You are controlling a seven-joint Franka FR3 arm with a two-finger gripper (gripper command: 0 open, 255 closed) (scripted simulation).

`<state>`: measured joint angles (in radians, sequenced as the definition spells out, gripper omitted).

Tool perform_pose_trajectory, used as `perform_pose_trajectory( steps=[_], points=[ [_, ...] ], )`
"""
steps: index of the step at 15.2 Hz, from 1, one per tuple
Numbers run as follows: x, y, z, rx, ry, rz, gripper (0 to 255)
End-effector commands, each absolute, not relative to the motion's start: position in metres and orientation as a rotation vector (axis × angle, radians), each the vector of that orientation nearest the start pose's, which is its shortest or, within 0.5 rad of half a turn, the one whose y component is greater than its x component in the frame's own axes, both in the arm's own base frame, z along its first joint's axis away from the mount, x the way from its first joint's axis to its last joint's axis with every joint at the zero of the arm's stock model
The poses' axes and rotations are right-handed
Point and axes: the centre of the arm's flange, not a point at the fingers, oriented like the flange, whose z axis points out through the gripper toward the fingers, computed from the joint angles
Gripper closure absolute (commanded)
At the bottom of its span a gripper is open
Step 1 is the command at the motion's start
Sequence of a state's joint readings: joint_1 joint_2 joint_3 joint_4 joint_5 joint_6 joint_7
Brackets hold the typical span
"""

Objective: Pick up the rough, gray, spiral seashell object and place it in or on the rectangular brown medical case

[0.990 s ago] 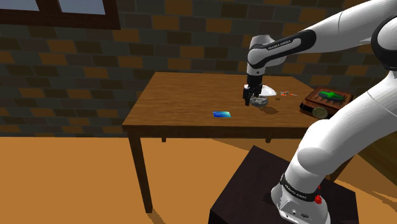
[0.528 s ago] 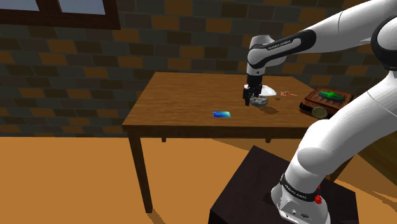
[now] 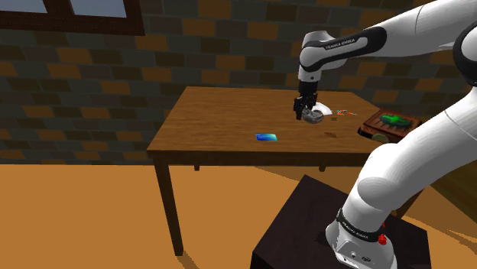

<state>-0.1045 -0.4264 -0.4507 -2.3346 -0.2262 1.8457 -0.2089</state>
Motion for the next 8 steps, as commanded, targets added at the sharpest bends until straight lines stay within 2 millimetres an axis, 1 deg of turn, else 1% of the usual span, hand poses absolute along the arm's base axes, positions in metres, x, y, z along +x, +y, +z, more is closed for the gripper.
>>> perform_pose_trajectory(
  steps=[1,8],
  points=[
    [0.344,-0.248,0.484,-3.115,0.359,0.156,255],
    [0.344,-0.248,0.521,-3.115,0.359,0.156,255]
  ],
)
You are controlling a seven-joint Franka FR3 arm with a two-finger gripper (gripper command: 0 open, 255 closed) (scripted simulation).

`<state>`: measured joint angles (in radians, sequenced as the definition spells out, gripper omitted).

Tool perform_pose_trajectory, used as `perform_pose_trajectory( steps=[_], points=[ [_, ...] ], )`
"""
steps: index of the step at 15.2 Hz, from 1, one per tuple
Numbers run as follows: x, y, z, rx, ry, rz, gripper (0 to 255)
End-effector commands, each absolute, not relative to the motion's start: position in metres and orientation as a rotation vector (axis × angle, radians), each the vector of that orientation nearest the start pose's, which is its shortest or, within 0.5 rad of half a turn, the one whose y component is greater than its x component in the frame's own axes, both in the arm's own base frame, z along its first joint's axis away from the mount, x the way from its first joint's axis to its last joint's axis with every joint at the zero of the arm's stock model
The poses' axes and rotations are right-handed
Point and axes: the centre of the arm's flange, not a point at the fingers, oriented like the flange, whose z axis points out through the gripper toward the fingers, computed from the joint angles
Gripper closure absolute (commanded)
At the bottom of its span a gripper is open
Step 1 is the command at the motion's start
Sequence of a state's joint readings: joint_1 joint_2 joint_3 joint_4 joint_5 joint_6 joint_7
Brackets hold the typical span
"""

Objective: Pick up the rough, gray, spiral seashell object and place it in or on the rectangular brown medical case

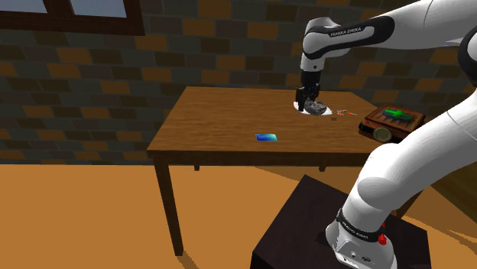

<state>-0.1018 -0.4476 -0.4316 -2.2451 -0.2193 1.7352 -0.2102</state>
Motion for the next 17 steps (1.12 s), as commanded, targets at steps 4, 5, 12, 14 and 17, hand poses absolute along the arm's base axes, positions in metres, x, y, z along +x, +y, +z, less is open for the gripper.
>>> perform_pose_trajectory(
  steps=[4,5,12,14,17],
  points=[
    [0.344,-0.248,0.542,-3.115,0.359,0.156,255],
    [0.344,-0.248,0.547,-3.115,0.359,0.156,255],
    [0.344,-0.248,0.584,-3.115,0.359,0.156,255],
    [0.344,-0.248,0.595,-3.115,0.359,0.156,255],
    [0.323,-0.263,0.596,-3.115,0.359,0.156,255]
  ],
)
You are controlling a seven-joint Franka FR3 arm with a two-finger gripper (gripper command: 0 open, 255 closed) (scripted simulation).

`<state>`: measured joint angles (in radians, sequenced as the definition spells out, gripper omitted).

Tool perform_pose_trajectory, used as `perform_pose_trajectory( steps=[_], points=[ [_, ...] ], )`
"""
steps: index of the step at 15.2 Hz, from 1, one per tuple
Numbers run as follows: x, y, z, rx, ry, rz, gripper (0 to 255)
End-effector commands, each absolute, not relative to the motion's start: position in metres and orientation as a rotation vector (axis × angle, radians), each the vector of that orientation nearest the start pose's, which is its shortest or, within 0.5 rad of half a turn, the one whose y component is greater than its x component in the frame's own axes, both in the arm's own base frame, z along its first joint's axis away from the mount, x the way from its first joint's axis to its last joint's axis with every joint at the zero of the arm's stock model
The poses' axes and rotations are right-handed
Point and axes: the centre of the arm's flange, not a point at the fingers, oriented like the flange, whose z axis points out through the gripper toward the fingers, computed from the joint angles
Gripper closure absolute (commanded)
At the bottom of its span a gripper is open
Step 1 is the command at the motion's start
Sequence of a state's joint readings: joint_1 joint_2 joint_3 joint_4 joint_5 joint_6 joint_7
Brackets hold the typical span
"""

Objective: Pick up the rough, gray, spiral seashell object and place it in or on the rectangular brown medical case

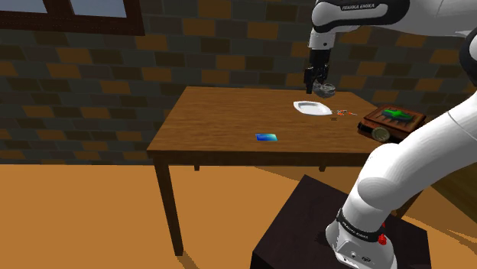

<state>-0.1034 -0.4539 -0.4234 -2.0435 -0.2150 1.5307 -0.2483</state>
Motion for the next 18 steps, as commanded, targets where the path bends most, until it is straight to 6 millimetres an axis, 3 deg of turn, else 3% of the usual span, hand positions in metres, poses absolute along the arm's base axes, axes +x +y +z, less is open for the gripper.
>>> perform_pose_trajectory(
  steps=[1,18],
  points=[
    [0.313,-0.271,0.595,-3.115,0.359,0.156,255],
    [0.132,-0.404,0.586,-3.115,0.359,0.156,255]
  ],
)
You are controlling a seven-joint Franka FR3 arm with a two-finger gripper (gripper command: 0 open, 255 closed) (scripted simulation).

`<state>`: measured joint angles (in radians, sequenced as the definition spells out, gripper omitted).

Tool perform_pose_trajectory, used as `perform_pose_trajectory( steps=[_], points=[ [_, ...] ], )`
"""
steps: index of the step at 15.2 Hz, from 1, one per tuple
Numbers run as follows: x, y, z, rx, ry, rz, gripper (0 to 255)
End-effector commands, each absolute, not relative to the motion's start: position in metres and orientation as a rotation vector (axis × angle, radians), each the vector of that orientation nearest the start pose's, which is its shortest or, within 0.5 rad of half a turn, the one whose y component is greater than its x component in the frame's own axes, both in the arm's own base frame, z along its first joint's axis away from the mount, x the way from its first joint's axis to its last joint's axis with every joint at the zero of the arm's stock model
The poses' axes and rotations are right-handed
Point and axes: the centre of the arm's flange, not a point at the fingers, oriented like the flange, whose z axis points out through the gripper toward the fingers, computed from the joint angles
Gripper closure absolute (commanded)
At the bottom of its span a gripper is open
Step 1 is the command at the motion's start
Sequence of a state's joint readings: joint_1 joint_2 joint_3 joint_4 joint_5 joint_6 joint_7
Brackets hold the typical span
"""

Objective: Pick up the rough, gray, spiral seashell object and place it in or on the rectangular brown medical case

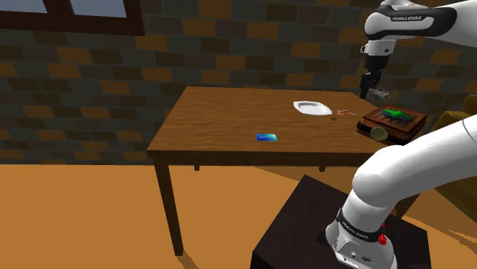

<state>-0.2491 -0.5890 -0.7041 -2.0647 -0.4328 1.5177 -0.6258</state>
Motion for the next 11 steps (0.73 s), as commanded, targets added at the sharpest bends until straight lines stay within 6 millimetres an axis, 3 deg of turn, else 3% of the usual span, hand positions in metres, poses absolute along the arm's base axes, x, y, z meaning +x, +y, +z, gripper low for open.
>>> perform_pose_trajectory(
  steps=[1,9,11],
  points=[
    [0.121,-0.412,0.586,-3.115,0.359,0.156,255],
    [0.034,-0.476,0.582,-3.115,0.359,0.156,255],
    [0.034,-0.476,0.571,-3.115,0.359,0.156,255]
  ],
)
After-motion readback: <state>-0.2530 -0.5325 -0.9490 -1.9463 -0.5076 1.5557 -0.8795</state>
